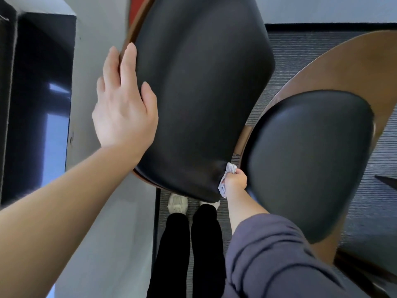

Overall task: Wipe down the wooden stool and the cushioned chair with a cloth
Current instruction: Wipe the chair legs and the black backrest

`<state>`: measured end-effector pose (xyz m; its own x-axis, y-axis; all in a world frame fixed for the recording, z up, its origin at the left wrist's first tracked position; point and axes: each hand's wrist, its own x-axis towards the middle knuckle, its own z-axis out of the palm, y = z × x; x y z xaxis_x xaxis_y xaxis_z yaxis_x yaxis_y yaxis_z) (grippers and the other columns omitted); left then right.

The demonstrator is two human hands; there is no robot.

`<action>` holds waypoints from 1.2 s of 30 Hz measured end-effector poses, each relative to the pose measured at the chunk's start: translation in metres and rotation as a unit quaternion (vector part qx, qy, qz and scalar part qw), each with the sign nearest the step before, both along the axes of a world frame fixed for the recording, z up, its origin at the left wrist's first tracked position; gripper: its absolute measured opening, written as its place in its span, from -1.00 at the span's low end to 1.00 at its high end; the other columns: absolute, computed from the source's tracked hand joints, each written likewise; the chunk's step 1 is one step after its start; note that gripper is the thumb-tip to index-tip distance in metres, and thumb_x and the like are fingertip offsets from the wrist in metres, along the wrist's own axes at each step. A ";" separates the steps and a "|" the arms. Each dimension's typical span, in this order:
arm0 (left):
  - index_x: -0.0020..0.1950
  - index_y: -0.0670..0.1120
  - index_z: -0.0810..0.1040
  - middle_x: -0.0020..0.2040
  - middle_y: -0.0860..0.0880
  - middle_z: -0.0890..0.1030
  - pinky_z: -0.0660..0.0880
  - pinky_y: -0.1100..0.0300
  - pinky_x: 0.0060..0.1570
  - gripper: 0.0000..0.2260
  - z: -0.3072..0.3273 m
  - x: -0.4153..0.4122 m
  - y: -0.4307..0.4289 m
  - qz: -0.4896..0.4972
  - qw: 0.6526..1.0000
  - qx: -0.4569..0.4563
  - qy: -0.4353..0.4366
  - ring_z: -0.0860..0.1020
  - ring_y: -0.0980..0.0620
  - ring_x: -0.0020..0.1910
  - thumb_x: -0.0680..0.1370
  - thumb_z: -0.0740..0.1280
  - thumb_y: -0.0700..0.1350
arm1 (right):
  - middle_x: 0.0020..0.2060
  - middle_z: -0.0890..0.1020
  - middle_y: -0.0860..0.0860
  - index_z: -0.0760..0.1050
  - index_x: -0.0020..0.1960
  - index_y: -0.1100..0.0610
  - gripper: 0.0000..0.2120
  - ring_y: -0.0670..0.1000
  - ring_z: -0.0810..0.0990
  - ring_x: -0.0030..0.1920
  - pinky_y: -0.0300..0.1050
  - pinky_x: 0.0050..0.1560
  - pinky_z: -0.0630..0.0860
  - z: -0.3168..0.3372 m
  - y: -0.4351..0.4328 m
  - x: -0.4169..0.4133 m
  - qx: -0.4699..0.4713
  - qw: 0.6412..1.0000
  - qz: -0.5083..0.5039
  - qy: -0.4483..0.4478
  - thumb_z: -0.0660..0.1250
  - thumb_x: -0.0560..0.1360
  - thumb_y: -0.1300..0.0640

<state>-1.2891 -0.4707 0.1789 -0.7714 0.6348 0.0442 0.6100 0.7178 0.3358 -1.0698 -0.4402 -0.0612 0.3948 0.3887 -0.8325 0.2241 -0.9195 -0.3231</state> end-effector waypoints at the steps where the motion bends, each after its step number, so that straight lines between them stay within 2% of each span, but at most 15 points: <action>1: 0.57 0.04 0.12 0.57 -0.03 0.15 0.43 -0.06 0.14 -0.52 0.000 0.000 0.000 0.001 1.000 0.001 0.001 0.24 -0.08 0.47 0.64 0.05 -0.04 | -0.27 0.49 -0.02 0.45 -0.30 0.03 -0.79 -0.02 0.35 -0.40 -0.32 -0.48 0.28 -0.001 0.000 0.003 -0.021 1.000 -0.001 -0.013 0.28 0.52 0.12; 4: 0.57 0.04 0.12 0.57 -0.04 0.16 0.42 -0.07 0.17 -0.53 0.000 0.000 0.000 0.001 1.000 0.009 -0.006 0.23 -0.07 0.48 0.64 0.05 -0.05 | -0.45 0.38 0.01 0.39 -0.24 0.02 -0.80 -0.06 0.25 -0.57 -0.35 -0.49 0.25 0.016 0.004 -0.006 -0.012 0.998 -0.046 0.040 0.27 0.56 0.09; 6: 0.57 0.04 0.12 0.55 -0.04 0.19 0.41 -0.07 0.19 -0.53 0.000 -0.001 0.000 -0.001 1.000 0.016 -0.010 0.25 -0.06 0.47 0.64 0.06 -0.05 | -0.48 0.37 0.04 0.38 -0.23 0.02 -0.80 -0.04 0.30 -0.62 -0.31 -0.52 0.29 0.036 0.010 -0.022 0.023 0.997 -0.032 0.074 0.26 0.57 0.12; 8: 0.56 0.04 0.14 0.54 -0.04 0.22 0.41 -0.05 0.22 -0.53 0.000 -0.002 -0.001 -0.001 1.000 0.022 -0.013 0.28 -0.06 0.45 0.64 0.06 -0.05 | -0.38 0.47 0.05 0.47 -0.16 0.01 -0.88 0.04 0.47 -0.48 -0.13 -0.46 0.45 0.056 0.016 -0.044 0.086 0.992 0.017 0.090 0.27 0.54 0.16; 9: 0.56 0.05 0.14 0.53 -0.03 0.23 0.40 -0.04 0.24 -0.54 0.000 -0.003 -0.001 0.002 0.999 0.028 -0.020 0.29 -0.05 0.45 0.64 0.05 -0.05 | -0.30 0.53 0.04 0.51 -0.09 0.04 -0.92 0.05 0.54 -0.34 -0.05 -0.30 0.52 0.067 0.019 -0.055 0.124 0.986 0.062 0.088 0.27 0.52 0.18; 10: 0.56 0.06 0.15 0.53 -0.02 0.24 0.38 -0.02 0.26 -0.54 -0.001 -0.004 -0.001 0.004 0.999 0.035 -0.028 0.30 -0.03 0.45 0.64 0.04 -0.05 | -0.21 0.57 0.03 0.53 -0.03 0.07 -0.90 0.03 0.57 -0.22 -0.06 -0.16 0.54 0.079 0.022 -0.065 0.158 0.978 0.106 0.087 0.26 0.50 0.20; 13: 0.55 0.09 0.18 0.52 0.04 0.26 0.32 0.09 0.31 -0.56 0.000 -0.006 -0.002 0.009 0.996 0.067 -0.061 0.30 0.04 0.45 0.65 0.00 -0.03 | -0.06 0.60 0.01 0.54 0.05 0.09 -0.80 -0.03 0.57 -0.08 -0.18 -0.03 0.50 0.122 0.021 -0.091 0.236 0.950 0.165 0.124 0.25 0.48 0.25; 18: 0.54 0.11 0.26 0.51 0.12 0.27 0.10 0.49 0.22 -0.56 0.003 -0.006 -0.005 0.017 0.988 0.111 -0.107 0.26 0.20 0.44 0.65 -0.04 -0.03 | -0.01 0.57 0.00 0.54 0.09 0.07 -0.78 -0.15 0.56 -0.06 -0.45 -0.10 0.46 0.181 0.000 -0.112 0.304 0.901 0.229 0.209 0.29 0.50 0.28; 22: 0.53 0.13 0.26 0.52 0.13 0.27 0.11 0.40 0.26 -0.56 0.003 -0.007 -0.004 0.017 0.989 0.110 -0.102 0.24 0.20 0.46 0.65 -0.06 -0.01 | 0.00 0.56 -0.02 0.55 0.13 0.09 -0.79 -0.25 0.54 -0.04 -0.50 -0.07 0.44 0.208 0.005 -0.123 0.357 0.855 0.266 0.267 0.34 0.52 0.27; 25: 0.53 0.14 0.25 0.53 0.13 0.26 0.14 0.39 0.24 -0.56 0.003 -0.007 -0.003 0.020 0.989 0.104 -0.100 0.24 0.21 0.45 0.65 -0.05 -0.03 | 0.00 0.55 0.06 0.57 0.12 0.21 -0.77 -0.21 0.53 -0.05 -0.45 -0.05 0.45 0.213 0.008 -0.126 0.426 0.796 0.317 0.291 0.35 0.49 0.35; 27: 0.54 0.12 0.23 0.52 0.11 0.26 0.18 0.34 0.24 -0.56 0.003 -0.005 -0.003 0.016 0.992 0.093 -0.086 0.27 0.18 0.44 0.66 -0.02 -0.05 | -0.01 0.53 0.09 0.58 0.11 0.24 -0.78 -0.18 0.53 -0.06 -0.42 -0.05 0.45 0.205 0.010 -0.125 0.458 0.772 0.337 0.285 0.35 0.48 0.37; 28: 0.55 0.10 0.22 0.52 0.09 0.27 0.23 0.29 0.24 -0.56 0.003 -0.004 -0.003 0.012 0.994 0.084 -0.072 0.29 0.14 0.43 0.65 0.01 -0.06 | -0.02 0.53 0.08 0.58 0.11 0.24 -0.78 -0.17 0.53 -0.06 -0.40 -0.05 0.45 0.198 0.012 -0.122 0.466 0.771 0.338 0.271 0.34 0.48 0.37; 30: 0.55 0.06 0.19 0.52 0.04 0.27 0.34 0.12 0.24 -0.56 0.002 -0.001 -0.001 0.007 0.997 0.059 -0.044 0.32 0.05 0.43 0.65 0.05 -0.06 | -0.02 0.53 0.04 0.58 0.09 0.22 -0.79 -0.16 0.53 -0.07 -0.39 -0.05 0.43 0.177 0.018 -0.113 0.458 0.798 0.314 0.235 0.33 0.47 0.36; 34: 0.55 0.04 0.15 0.52 0.00 0.25 0.43 -0.06 0.18 -0.56 0.002 0.001 0.002 0.014 0.999 0.026 -0.022 0.32 -0.04 0.42 0.65 0.05 -0.03 | -0.02 0.55 0.01 0.57 0.06 0.08 -0.77 -0.25 0.53 -0.10 -0.42 -0.02 0.41 0.107 0.041 -0.084 0.332 0.904 0.234 0.134 0.27 0.49 0.32; 36: 0.55 0.04 0.14 0.52 0.00 0.25 0.43 -0.08 0.16 -0.55 0.001 0.000 0.002 0.014 1.000 0.018 -0.017 0.31 -0.05 0.41 0.65 0.05 -0.02 | -0.10 0.58 0.02 0.54 -0.03 0.03 -0.79 -0.14 0.55 -0.15 -0.22 -0.01 0.50 0.071 0.052 -0.070 0.272 0.934 0.209 0.095 0.21 0.50 0.29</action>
